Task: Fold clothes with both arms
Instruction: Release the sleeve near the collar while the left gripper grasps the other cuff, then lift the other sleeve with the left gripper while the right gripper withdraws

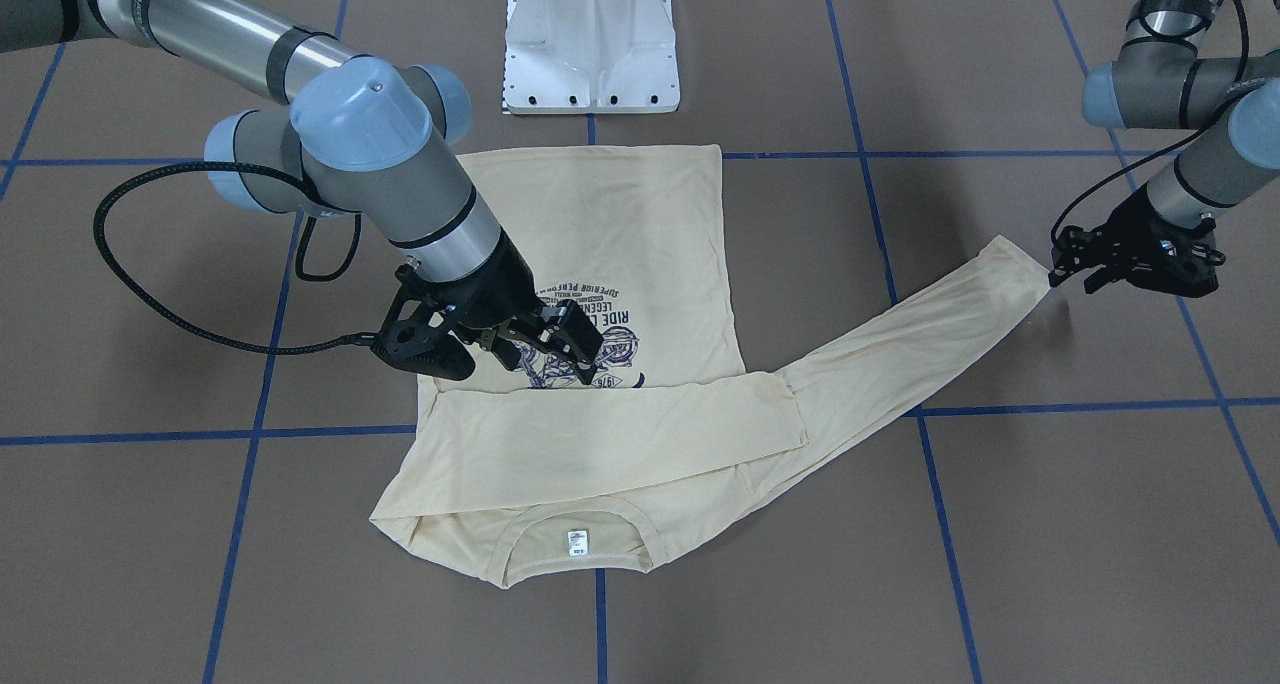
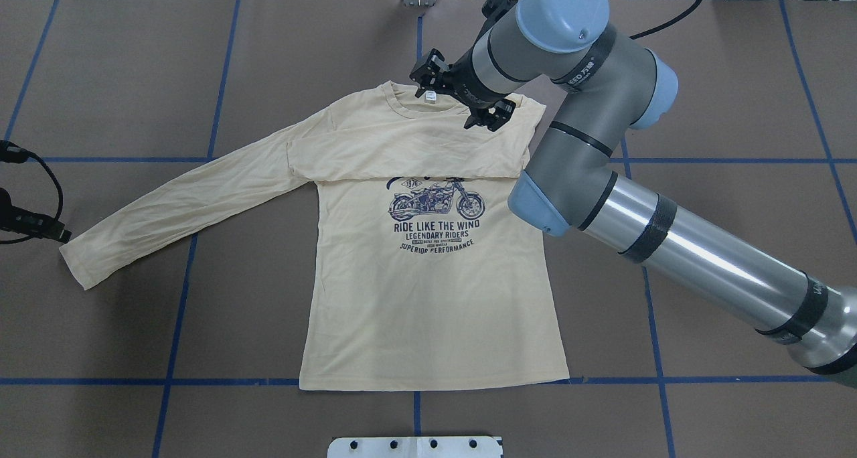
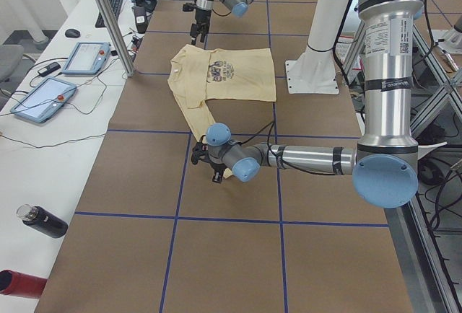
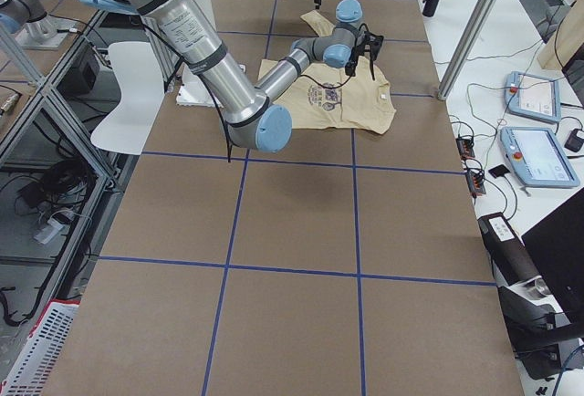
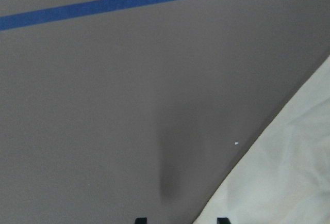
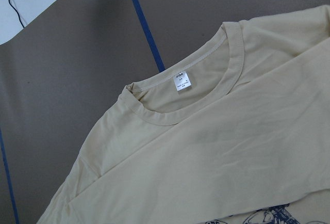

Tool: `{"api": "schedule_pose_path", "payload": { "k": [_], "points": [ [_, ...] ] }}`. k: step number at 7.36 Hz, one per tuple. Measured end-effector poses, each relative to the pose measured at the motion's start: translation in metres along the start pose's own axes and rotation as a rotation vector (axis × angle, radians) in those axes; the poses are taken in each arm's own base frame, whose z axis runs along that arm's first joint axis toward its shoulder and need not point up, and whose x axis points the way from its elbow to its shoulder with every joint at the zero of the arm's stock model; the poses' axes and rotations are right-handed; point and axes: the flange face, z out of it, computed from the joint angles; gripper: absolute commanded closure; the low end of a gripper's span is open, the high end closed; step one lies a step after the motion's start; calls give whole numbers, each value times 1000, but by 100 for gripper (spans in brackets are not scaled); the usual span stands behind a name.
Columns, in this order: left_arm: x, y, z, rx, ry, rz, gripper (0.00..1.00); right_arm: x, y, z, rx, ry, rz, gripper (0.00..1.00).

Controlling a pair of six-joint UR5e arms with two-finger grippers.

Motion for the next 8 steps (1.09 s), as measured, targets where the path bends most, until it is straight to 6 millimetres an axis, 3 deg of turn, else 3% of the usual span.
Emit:
{"api": "schedule_pose_path", "payload": {
  "k": [6, 7, 8],
  "points": [
    [7, 7, 14, -33, 3, 14, 53, 2, 0, 2, 0, 1, 6, 3],
    [5, 8, 16, -37, 1, 13, 64, 2, 0, 2, 0, 1, 6, 3],
    [5, 8, 17, -39, 1, 12, 95, 2, 0, 2, 0, 2, 7, 3]
  ]
}}
